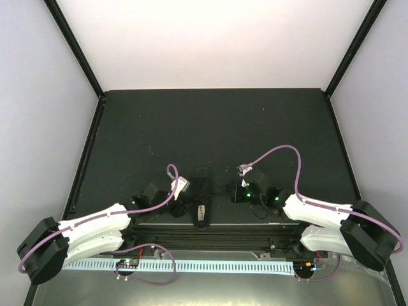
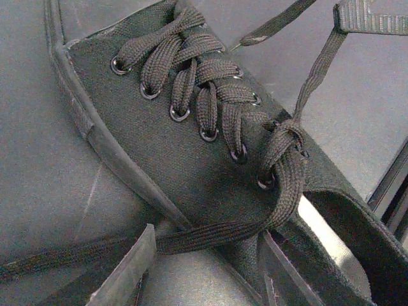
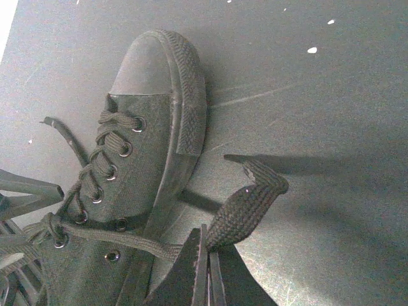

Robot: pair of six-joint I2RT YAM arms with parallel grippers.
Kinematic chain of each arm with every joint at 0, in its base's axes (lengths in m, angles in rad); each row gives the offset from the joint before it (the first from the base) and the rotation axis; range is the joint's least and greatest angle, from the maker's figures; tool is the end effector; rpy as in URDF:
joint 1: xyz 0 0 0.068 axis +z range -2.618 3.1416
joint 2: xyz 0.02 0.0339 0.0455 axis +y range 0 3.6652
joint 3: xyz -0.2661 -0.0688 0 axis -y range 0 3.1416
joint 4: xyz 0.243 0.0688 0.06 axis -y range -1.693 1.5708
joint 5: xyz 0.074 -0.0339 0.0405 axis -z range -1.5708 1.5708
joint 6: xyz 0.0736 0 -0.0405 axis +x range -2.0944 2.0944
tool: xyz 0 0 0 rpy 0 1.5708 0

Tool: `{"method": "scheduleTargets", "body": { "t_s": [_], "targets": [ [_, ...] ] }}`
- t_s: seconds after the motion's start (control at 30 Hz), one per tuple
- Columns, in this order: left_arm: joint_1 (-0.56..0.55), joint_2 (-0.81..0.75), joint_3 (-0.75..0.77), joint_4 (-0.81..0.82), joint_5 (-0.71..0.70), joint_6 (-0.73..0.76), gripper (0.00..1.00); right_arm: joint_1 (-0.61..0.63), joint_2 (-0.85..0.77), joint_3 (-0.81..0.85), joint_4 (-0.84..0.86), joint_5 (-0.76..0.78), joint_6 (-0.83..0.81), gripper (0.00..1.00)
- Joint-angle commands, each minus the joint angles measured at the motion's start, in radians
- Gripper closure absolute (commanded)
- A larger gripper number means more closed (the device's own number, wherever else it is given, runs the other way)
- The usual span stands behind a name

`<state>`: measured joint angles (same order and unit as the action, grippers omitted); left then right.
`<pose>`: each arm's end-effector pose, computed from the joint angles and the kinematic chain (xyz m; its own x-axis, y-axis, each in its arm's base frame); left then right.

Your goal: Tie the shoes

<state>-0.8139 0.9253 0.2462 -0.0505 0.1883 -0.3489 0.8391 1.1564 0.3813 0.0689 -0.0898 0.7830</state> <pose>0.1244 -0.1518 0.1226 -0.7070 0.2595 -0.6579 0.6047 0.7042 -0.3721 0.1558 0.1834 0.1343 -0.8622 0.0914 -0.4982 -0.2517 0.7763 0.5779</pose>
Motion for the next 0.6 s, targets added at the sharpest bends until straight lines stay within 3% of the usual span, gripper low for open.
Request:
{"method": "scheduleTargets", "body": {
  "t_s": [0.0,0.27,0.57],
  "targets": [
    [-0.007,0.010,0.029,0.041,-0.010,0.046,0.54,-0.010,0.012,0.025,0.027,-0.013,-0.012,0.98],
    [-0.011,0.091,0.053,0.071,0.040,0.085,0.56,-0.010,0.010,0.024,0.027,-0.018,-0.013,0.98],
    [-0.011,0.141,0.053,0.138,0.022,0.083,0.78,-0.011,-0.009,0.013,0.015,-0.011,-0.008,0.98]
  ]
}}
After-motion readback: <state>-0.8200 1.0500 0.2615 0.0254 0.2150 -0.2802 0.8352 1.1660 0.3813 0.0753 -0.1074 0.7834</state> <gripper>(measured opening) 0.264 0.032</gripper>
